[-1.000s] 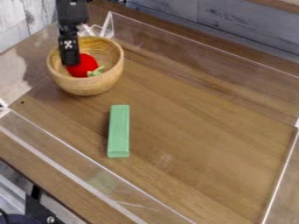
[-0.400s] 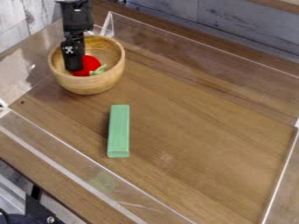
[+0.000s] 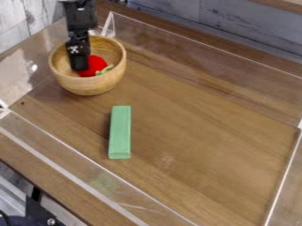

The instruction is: Move the red object to the right side of the table

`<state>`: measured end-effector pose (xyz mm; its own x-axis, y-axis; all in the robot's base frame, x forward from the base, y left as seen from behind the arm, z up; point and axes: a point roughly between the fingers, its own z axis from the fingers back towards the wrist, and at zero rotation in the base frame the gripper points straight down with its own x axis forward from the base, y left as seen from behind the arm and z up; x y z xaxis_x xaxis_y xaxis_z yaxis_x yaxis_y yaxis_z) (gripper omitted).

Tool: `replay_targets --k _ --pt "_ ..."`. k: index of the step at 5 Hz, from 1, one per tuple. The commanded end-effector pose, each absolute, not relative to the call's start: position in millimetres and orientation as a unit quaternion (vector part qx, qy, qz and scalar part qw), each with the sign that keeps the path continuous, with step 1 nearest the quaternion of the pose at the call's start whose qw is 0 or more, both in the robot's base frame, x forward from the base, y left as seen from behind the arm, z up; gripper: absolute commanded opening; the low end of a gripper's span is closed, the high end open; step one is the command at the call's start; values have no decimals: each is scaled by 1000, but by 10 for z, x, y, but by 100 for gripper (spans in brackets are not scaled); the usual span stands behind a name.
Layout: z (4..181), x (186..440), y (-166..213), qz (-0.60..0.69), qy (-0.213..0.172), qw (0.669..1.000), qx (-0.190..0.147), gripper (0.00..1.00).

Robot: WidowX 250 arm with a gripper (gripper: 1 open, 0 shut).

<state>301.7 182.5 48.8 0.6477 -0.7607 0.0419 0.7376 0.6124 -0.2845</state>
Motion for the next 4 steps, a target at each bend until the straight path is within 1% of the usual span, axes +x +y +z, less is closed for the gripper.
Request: replay_targets --k 1,2,4 --pt "695 3092 1826 -417 14 901 -122 100" --pt "679 3076 1792 -407 8 904 -132 100" --pt "707 2962 1993 -402 -1 903 -150 100"
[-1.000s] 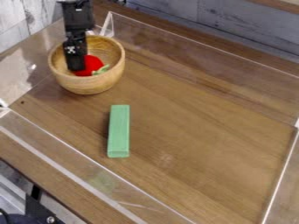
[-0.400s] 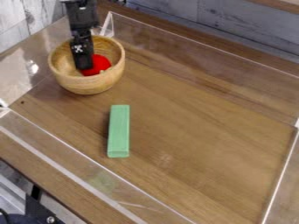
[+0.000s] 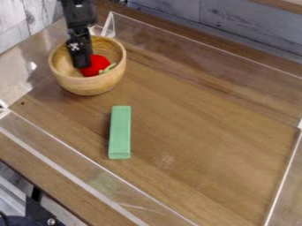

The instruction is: Move the red object to the right side of the table

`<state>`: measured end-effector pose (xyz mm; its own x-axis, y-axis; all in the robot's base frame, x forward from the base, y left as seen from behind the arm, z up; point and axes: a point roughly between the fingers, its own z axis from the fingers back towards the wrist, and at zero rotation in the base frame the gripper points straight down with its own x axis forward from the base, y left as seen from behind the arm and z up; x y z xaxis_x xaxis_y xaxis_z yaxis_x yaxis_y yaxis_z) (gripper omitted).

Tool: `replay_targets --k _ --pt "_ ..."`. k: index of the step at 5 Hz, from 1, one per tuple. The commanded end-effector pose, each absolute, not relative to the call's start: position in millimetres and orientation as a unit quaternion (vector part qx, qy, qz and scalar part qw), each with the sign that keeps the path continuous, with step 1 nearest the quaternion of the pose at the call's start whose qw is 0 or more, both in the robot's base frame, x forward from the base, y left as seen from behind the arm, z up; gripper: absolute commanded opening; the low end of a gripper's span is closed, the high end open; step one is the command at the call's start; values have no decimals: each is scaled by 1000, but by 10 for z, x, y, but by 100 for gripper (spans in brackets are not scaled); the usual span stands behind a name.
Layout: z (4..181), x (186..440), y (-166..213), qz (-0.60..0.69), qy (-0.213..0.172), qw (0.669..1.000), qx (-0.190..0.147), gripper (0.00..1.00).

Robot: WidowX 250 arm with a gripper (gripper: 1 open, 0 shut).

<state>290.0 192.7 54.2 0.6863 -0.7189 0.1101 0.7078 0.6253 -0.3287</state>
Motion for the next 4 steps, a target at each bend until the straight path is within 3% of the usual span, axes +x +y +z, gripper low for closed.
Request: replay_targets --k 1,2,3,4 --pt "711 2885 2069 -418 -1 894 -159 100" --pt "707 2833 2137 -436 2 885 -161 0" --pt "660 2831 2047 -428 2 889 -162 100" --pt "607 2840 1953 -421 2 893 -163 100"
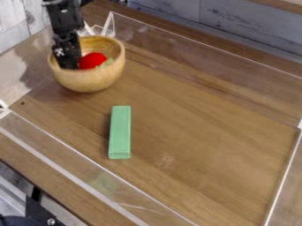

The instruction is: Move the red object to the right side of the table

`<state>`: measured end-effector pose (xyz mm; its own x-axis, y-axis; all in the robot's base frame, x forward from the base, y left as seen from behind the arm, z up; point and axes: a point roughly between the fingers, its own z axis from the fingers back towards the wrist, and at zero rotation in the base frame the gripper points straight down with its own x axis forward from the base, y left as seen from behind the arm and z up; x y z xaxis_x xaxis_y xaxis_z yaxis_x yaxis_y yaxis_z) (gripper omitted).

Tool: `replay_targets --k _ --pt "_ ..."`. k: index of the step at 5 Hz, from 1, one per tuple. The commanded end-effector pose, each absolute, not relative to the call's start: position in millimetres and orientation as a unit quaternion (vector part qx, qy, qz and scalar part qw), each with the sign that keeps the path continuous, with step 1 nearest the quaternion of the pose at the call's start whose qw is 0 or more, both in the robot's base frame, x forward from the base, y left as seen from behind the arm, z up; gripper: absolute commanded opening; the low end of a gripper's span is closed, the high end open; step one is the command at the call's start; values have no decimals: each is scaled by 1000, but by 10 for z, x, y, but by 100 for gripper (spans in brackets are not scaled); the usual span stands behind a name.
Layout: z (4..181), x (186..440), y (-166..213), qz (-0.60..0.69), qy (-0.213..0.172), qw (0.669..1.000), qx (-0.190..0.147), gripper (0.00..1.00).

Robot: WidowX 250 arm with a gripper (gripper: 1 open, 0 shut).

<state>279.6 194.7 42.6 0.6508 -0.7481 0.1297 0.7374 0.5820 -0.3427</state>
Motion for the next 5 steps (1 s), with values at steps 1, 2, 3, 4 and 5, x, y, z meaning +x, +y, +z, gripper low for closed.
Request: replay_targets --k 1,2,3,4,5 --pt "601 2851 1818 -438 6 884 -164 100" --pt "588 2867 1695 -454 10 875 -166 0" --pt "547 2846 1731 -446 10 879 -170 0" --pt "538 2835 1793 -437 7 883 -173 100" --pt "497 3009 1829 -437 6 882 -175 100"
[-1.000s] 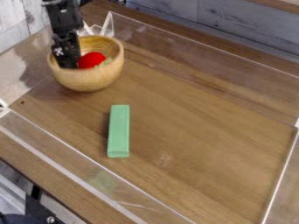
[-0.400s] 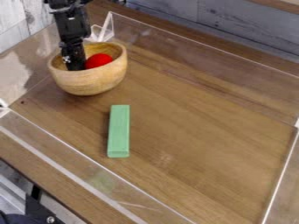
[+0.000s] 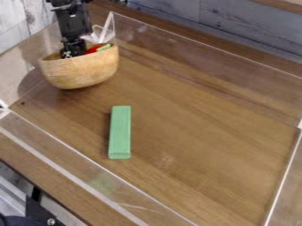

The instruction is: Move the red object to the right side of the table

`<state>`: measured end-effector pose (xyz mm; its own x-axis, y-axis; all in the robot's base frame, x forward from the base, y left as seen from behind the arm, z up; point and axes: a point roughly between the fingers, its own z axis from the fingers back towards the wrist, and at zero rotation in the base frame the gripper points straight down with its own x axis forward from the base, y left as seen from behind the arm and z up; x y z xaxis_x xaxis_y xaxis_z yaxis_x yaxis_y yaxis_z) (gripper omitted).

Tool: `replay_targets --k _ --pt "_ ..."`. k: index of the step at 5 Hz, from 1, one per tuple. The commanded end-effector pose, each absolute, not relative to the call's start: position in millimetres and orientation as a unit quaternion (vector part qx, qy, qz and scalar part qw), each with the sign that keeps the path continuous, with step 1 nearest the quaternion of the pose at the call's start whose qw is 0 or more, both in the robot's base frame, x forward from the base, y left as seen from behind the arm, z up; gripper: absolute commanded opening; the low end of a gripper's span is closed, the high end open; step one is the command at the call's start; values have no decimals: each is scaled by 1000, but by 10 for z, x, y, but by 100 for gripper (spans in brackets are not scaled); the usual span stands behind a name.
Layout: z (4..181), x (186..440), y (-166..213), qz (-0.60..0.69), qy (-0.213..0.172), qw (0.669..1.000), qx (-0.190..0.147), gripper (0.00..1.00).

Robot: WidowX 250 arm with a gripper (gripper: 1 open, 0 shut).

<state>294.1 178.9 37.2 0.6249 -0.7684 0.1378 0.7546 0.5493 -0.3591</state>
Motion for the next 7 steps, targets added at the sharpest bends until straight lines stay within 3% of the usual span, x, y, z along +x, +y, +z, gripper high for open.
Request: replay_targets --k 1,3,4,6,7 --pt "607 2998 1722 -419 -5 890 -179 0" --pt "812 3079 1216 -402 -21 897 -185 0" --pt "770 3092 1208 -392 -21 900 -189 100" --pt "629 3144 1202 -384 -16 903 -194 100" --pt "560 3174 1185 -386 -13 902 -195 0"
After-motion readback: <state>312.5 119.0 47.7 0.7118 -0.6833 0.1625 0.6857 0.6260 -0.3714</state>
